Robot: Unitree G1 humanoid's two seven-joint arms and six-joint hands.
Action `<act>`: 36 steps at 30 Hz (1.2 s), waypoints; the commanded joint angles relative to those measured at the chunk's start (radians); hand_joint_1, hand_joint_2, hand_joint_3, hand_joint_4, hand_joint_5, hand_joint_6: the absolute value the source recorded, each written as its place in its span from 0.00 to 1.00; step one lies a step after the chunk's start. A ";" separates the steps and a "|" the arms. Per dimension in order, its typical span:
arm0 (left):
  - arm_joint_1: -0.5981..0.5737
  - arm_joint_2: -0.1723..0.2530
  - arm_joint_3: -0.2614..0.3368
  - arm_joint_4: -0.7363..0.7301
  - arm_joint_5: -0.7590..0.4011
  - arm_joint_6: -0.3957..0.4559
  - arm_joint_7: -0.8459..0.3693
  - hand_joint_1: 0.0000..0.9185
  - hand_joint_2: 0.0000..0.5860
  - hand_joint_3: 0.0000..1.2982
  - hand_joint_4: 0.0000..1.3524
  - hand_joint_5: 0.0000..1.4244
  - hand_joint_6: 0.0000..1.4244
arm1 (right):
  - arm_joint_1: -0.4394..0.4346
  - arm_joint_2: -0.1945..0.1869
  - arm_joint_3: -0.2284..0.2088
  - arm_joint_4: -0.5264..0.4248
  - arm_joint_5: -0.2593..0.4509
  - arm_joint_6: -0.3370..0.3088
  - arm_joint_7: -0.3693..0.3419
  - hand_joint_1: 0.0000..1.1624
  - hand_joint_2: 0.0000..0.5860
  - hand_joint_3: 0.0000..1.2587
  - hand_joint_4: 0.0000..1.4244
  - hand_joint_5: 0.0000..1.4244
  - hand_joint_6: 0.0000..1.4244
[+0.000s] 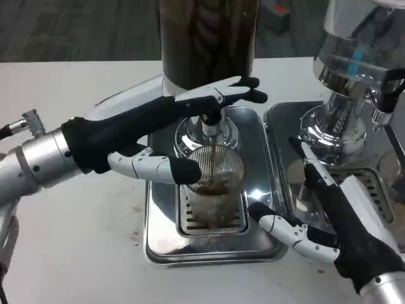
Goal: Grasp the cup under the faucet to collect the drink, then remove the cup.
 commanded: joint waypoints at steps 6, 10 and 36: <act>0.021 0.015 -0.016 0.009 0.026 -0.010 -0.019 0.00 0.15 0.11 0.02 0.01 0.08 | -0.050 -0.017 0.011 0.041 0.015 -0.002 0.034 0.32 0.28 0.00 0.00 0.00 0.07; 0.021 0.017 -0.015 0.009 0.027 -0.009 -0.017 0.00 0.15 0.11 0.02 0.01 0.07 | -0.064 -0.020 0.013 0.051 0.019 -0.003 0.040 0.32 0.28 0.00 0.00 0.00 0.07; 0.027 0.034 -0.010 -0.009 0.016 -0.003 -0.019 0.00 0.15 0.12 0.01 0.01 0.07 | -0.171 -0.040 0.052 0.144 0.014 -0.023 0.040 0.42 0.24 0.00 0.00 0.00 0.07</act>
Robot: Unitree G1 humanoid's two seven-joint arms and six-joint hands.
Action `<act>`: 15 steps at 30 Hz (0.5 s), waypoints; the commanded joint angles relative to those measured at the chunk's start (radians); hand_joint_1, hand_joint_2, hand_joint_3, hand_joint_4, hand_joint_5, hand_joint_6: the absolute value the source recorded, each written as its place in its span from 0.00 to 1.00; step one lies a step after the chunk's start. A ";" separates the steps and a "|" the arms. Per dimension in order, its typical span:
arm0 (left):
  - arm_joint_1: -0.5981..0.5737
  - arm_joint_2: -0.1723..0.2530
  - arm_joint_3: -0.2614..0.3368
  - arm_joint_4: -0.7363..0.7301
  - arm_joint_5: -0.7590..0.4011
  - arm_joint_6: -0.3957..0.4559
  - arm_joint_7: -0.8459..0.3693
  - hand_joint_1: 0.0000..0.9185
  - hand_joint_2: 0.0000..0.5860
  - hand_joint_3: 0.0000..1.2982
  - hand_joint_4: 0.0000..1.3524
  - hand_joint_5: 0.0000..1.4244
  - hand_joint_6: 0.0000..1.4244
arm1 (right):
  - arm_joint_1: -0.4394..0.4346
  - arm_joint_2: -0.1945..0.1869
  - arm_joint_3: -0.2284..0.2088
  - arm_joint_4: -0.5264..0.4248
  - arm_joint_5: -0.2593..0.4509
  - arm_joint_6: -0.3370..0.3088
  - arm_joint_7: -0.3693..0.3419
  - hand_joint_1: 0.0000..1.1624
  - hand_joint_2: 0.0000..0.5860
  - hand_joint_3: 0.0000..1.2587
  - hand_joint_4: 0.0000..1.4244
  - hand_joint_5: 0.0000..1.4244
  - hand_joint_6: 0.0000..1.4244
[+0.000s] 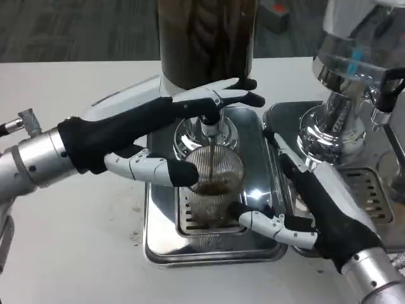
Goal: Grasp the cup under the faucet to collect the drink, then remove the cup.
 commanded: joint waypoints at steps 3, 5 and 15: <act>0.025 0.017 -0.011 -0.006 0.015 0.006 -0.020 0.00 0.16 0.12 0.02 0.01 0.06 | -0.033 -0.009 0.014 0.035 -0.006 -0.024 0.003 0.44 0.25 0.00 0.00 0.00 0.07; 0.026 0.018 -0.011 -0.007 0.015 0.007 -0.019 0.00 0.16 0.12 0.02 0.01 0.06 | -0.041 -0.011 0.019 0.040 -0.009 -0.021 0.006 0.46 0.24 0.00 0.00 0.00 0.07; 0.032 0.024 -0.009 -0.018 0.018 0.012 -0.016 0.00 0.16 0.12 0.02 0.01 0.06 | -0.068 -0.005 0.041 0.066 -0.029 -0.007 0.001 0.47 0.24 0.00 0.00 0.00 0.07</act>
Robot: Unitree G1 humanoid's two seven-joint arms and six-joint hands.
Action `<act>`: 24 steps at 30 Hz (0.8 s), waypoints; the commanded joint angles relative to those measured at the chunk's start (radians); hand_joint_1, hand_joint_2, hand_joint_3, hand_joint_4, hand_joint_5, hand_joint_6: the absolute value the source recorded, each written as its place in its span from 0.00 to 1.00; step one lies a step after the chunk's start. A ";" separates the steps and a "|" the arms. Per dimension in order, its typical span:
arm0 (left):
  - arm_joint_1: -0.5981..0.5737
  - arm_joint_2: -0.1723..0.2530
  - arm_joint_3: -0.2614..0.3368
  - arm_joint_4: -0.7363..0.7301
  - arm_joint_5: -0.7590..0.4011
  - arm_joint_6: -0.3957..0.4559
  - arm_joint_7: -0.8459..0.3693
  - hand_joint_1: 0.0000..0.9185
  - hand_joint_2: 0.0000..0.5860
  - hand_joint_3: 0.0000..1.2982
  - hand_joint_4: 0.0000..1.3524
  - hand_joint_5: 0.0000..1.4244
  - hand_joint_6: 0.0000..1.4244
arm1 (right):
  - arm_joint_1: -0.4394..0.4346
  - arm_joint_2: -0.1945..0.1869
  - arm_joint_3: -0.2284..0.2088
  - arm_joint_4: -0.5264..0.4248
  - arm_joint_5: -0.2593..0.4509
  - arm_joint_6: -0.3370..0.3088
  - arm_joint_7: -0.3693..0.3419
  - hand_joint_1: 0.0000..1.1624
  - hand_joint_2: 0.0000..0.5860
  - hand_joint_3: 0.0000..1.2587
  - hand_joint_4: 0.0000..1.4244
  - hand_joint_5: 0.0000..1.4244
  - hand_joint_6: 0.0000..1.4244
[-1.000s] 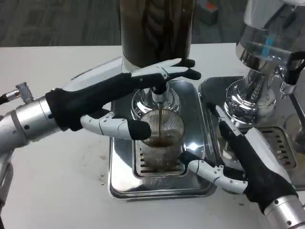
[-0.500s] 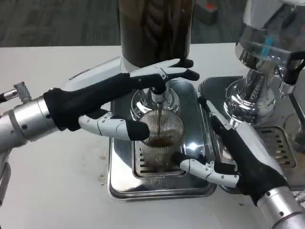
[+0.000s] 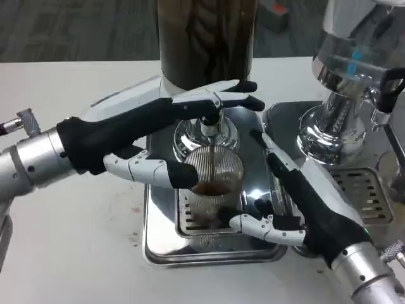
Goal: Grasp the cup under the faucet to collect the drink, then remove the cup.
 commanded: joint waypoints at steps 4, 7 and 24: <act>0.029 0.021 -0.008 -0.007 0.019 0.011 -0.015 0.00 0.16 0.12 0.02 0.01 0.06 | -0.033 0.002 0.018 0.033 -0.007 -0.006 0.006 0.47 0.24 0.00 0.00 0.00 0.07; 0.031 0.024 -0.007 -0.010 0.019 0.012 -0.013 0.00 0.16 0.12 0.02 0.01 0.06 | -0.042 0.006 0.027 0.046 -0.006 -0.006 0.006 0.47 0.24 0.00 0.00 0.00 0.07; 0.040 0.035 -0.001 -0.022 0.017 0.022 -0.009 0.00 0.19 0.00 0.02 0.00 0.06 | -0.083 0.029 0.060 0.110 -0.008 -0.012 -0.008 0.44 0.24 0.00 0.00 0.00 0.07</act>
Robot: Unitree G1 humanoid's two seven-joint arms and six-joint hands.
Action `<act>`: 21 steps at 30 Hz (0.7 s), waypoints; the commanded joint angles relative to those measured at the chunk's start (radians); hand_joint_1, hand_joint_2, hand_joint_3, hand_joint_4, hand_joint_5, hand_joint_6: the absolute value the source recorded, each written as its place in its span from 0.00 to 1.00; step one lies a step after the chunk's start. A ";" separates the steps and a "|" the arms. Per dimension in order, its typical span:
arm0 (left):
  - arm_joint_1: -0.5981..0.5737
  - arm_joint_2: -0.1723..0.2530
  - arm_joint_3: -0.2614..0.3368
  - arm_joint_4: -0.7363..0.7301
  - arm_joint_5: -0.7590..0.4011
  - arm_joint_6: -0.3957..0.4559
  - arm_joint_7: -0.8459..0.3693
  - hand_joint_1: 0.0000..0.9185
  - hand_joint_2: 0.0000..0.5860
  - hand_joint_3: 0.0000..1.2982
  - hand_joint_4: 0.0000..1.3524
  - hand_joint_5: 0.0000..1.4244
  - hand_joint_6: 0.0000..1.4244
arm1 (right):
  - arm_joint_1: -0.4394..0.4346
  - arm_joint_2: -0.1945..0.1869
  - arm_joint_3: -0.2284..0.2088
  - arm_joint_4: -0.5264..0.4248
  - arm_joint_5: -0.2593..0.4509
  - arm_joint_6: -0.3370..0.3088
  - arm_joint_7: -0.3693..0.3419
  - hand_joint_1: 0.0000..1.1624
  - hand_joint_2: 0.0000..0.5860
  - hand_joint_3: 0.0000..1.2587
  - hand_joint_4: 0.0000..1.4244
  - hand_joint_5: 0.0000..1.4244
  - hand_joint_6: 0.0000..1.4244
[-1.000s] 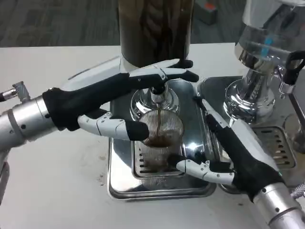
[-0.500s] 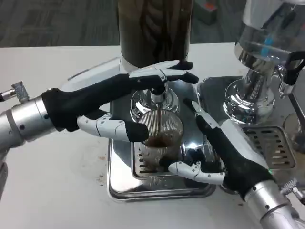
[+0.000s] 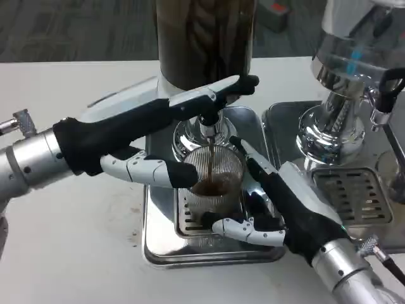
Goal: Grasp the cup under the faucet to collect the drink, then remove the cup.
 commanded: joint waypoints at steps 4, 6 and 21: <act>0.029 0.017 -0.002 0.007 0.013 0.016 -0.014 0.00 0.19 0.00 0.01 0.00 0.06 | -0.021 0.013 0.005 0.028 0.002 -0.015 -0.012 0.43 0.24 0.00 0.00 0.00 0.07; 0.029 0.012 0.001 0.014 0.003 0.024 -0.016 0.00 0.19 0.00 0.01 0.00 0.06 | -0.023 0.015 0.004 0.032 0.002 -0.017 -0.012 0.43 0.23 0.00 0.00 0.00 0.07; 0.002 -0.013 0.027 0.071 -0.058 0.041 -0.042 0.00 0.20 0.00 0.00 0.00 0.07 | -0.022 0.028 0.005 0.050 0.000 -0.024 -0.029 0.42 0.25 0.00 0.00 0.00 0.07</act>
